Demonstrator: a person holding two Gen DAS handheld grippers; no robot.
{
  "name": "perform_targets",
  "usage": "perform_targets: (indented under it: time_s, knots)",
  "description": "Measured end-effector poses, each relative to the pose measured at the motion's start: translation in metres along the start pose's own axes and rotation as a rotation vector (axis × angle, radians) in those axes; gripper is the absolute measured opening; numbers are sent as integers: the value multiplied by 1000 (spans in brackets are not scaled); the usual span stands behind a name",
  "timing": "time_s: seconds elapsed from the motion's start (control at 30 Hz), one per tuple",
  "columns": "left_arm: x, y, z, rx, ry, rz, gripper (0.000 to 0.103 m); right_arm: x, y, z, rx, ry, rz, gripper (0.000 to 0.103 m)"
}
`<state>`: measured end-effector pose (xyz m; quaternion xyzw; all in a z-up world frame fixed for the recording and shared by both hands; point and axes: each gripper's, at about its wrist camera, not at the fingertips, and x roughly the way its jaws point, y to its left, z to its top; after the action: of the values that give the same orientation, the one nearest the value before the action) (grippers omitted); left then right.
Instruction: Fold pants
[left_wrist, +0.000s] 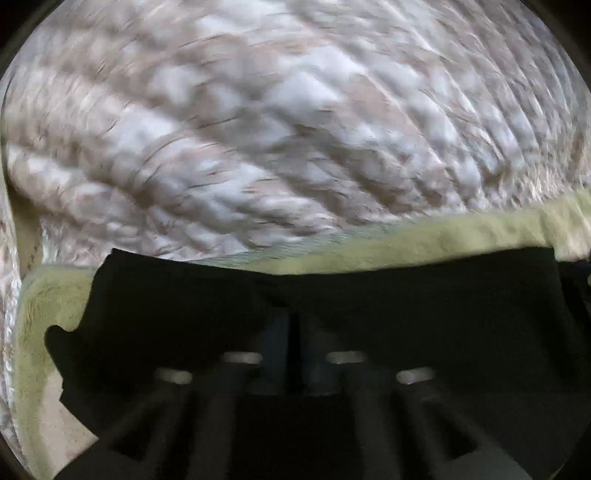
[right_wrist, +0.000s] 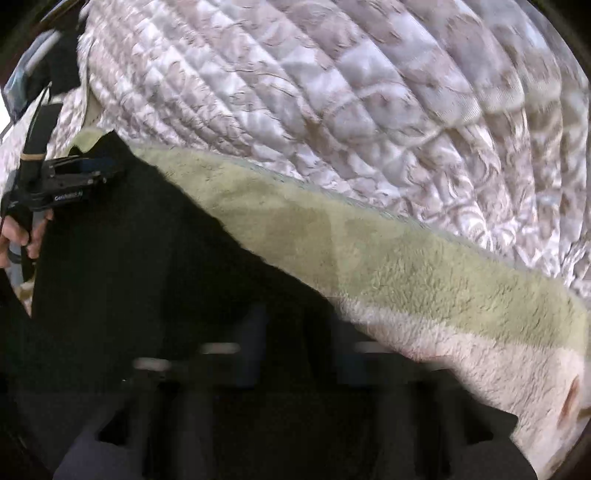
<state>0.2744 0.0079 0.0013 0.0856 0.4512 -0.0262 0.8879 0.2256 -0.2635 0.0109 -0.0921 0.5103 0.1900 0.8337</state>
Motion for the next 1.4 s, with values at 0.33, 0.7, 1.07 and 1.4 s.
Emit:
perform_targets:
  time_s: [0.33, 0.7, 1.07, 1.4]
  knots:
    - [-81, 16, -25, -111, -131, -41, 3, -86, 35, -16, -28, -162, -47, 8]
    - [-211, 52, -145, -298, -236, -175, 2, -203, 125, -128, 44, -281, 40, 8]
    - [-226, 31, -272, -326, -2, -190, 3, -177, 154, -269, 380, -31, 156, 16]
    - [-232, -8, -209, -118, -114, -131, 51, -194, 127, -291, 671, -158, 168, 46]
